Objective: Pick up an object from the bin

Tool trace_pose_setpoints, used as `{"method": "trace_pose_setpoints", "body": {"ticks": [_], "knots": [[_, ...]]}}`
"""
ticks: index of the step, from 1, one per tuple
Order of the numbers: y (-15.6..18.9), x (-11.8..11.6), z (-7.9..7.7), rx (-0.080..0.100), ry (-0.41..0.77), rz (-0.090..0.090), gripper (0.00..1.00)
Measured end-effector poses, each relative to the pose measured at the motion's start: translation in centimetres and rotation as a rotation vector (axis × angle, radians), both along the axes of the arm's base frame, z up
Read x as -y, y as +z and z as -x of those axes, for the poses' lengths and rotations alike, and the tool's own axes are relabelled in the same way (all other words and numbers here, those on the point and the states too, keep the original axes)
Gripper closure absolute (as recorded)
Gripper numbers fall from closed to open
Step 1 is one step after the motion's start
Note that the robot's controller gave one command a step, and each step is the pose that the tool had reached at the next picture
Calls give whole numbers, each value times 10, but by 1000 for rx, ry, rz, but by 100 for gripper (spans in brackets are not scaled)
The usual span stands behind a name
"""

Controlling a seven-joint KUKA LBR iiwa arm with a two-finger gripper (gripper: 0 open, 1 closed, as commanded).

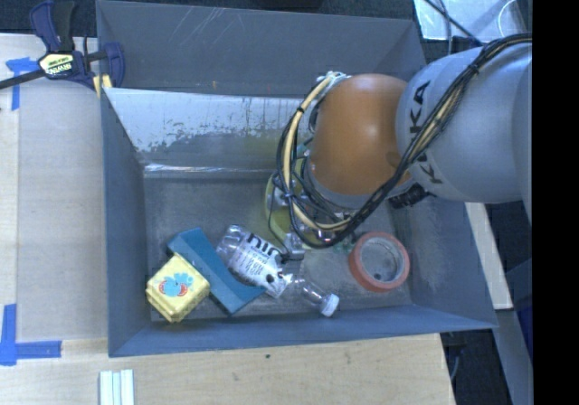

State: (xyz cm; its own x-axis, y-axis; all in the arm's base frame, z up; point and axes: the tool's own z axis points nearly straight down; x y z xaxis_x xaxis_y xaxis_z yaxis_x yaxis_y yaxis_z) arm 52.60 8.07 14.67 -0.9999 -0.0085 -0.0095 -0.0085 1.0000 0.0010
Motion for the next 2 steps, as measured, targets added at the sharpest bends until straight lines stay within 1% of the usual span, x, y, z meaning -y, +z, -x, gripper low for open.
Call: {"method": "trace_pose_setpoints", "body": {"ticks": [1, 2], "knots": [[-40, 8, 22, 8, -284, -4, 0], [-71, -13, 29, 5, -231, -3, 0]]}}
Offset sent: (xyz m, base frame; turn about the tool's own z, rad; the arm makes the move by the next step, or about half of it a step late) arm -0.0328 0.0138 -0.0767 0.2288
